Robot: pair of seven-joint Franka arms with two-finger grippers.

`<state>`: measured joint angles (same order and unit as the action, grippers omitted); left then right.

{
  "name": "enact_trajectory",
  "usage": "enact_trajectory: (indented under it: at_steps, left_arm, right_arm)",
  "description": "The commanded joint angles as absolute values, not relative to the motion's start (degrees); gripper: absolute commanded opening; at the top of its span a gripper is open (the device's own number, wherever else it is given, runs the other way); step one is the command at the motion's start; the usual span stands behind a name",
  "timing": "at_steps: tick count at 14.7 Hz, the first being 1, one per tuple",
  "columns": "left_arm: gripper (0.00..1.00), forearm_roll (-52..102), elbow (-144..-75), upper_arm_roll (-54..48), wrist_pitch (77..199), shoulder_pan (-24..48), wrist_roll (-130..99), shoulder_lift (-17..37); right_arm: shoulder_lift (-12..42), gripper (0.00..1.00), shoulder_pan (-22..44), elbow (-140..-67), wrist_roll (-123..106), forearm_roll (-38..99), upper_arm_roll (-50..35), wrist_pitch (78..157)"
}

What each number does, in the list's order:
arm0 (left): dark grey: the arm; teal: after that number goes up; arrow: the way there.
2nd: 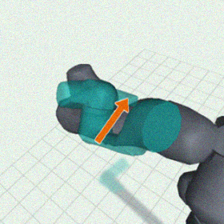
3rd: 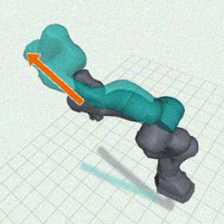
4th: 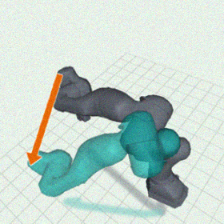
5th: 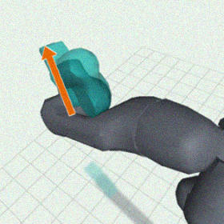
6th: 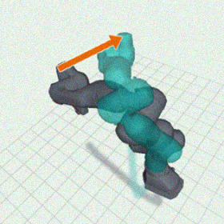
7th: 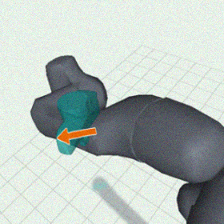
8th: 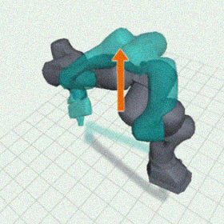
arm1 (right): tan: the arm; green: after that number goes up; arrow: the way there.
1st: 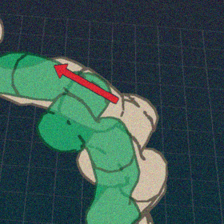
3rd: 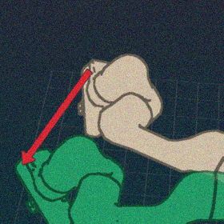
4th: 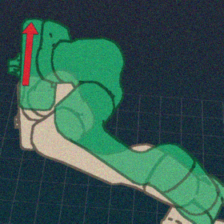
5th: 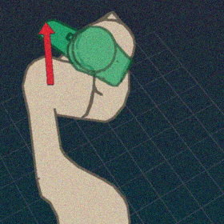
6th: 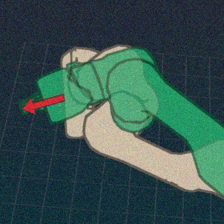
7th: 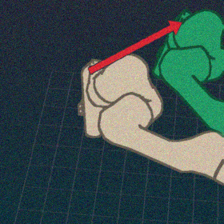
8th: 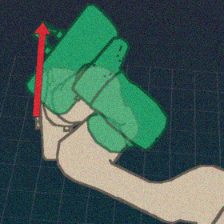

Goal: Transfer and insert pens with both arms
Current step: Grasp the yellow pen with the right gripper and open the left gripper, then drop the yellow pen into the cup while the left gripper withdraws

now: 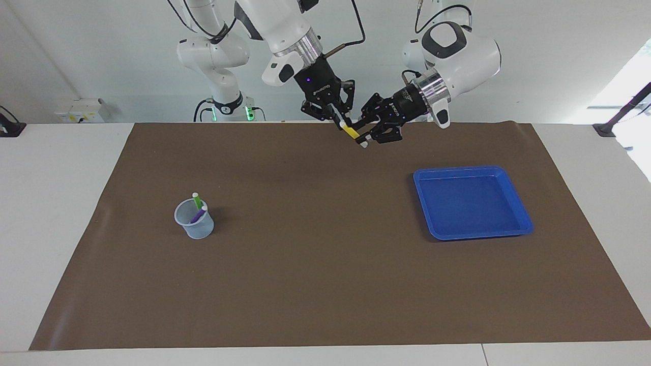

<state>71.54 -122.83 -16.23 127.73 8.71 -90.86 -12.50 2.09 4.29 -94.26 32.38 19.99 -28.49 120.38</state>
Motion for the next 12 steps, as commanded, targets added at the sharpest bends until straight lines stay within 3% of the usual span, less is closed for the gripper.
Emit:
enact_trajectory:
  at_steps: [1, 7, 12]
  left_arm:
    - [1.0, 72.6, -124.4, -15.6, 128.8, 9.5, -91.4, -14.2]
    - [1.0, 69.6, -124.6, -15.3, 126.1, 6.0, -91.6, -14.2]
    - [1.0, 49.1, -122.1, -15.3, 113.7, -2.2, -90.6, -13.4]
  right_arm:
    - [2.5, 0.0, 3.7, -94.6, 31.4, 16.8, -28.8, 121.1]
    - [-0.6, 0.0, 3.5, -102.6, 20.5, 10.2, -21.9, 120.9]
    - [-3.1, 0.0, 3.5, -110.2, 4.1, 2.9, -11.8, 123.1]
